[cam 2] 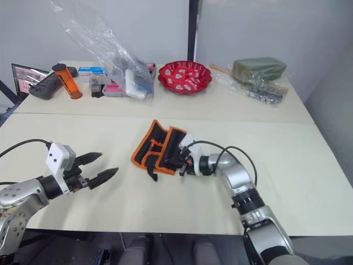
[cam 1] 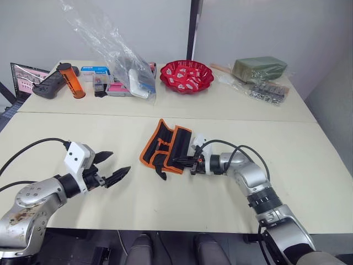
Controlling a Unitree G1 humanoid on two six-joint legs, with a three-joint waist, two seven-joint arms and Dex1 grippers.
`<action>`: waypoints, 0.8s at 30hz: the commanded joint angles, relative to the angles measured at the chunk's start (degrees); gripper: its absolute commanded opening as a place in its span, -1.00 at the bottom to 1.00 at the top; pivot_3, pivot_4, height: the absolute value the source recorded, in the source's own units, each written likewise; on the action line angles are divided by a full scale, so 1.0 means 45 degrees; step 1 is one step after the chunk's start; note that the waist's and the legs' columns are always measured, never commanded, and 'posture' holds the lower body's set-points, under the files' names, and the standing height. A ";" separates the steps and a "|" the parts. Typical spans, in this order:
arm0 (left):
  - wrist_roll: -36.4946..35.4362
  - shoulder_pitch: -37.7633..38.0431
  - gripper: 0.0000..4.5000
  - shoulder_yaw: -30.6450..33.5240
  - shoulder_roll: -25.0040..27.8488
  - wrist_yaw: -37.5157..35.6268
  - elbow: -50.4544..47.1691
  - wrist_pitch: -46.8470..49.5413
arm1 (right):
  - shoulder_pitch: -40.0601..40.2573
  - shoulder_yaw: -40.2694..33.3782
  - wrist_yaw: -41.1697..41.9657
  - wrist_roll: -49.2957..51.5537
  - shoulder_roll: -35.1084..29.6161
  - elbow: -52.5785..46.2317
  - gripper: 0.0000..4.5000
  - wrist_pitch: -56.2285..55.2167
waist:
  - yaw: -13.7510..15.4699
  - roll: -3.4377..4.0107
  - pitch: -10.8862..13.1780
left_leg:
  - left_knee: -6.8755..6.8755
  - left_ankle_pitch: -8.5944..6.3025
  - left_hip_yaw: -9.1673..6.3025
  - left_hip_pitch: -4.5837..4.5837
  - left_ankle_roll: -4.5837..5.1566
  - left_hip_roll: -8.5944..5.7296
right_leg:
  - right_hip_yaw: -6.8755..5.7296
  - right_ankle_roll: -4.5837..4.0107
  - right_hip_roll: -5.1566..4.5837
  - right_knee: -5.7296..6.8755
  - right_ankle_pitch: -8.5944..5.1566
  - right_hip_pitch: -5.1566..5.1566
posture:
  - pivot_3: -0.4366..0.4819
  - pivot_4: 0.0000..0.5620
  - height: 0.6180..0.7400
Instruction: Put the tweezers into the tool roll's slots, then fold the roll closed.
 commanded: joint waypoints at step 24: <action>0.1163 -0.4907 -0.56 -0.3507 -0.2065 0.0222 0.4326 0.0692 | 0.0682 -0.0391 -0.0783 -0.0391 0.0108 -0.0660 -1.00 0.1430 | 0.0074 -0.0011 -0.0007 | 0.0001 -0.0001 -0.0021 0.0158 -0.0001 -0.0017 | -0.0002 0.0046 0.0000 -0.0014 -0.0025 0.0180 | -0.05 -0.47 1.00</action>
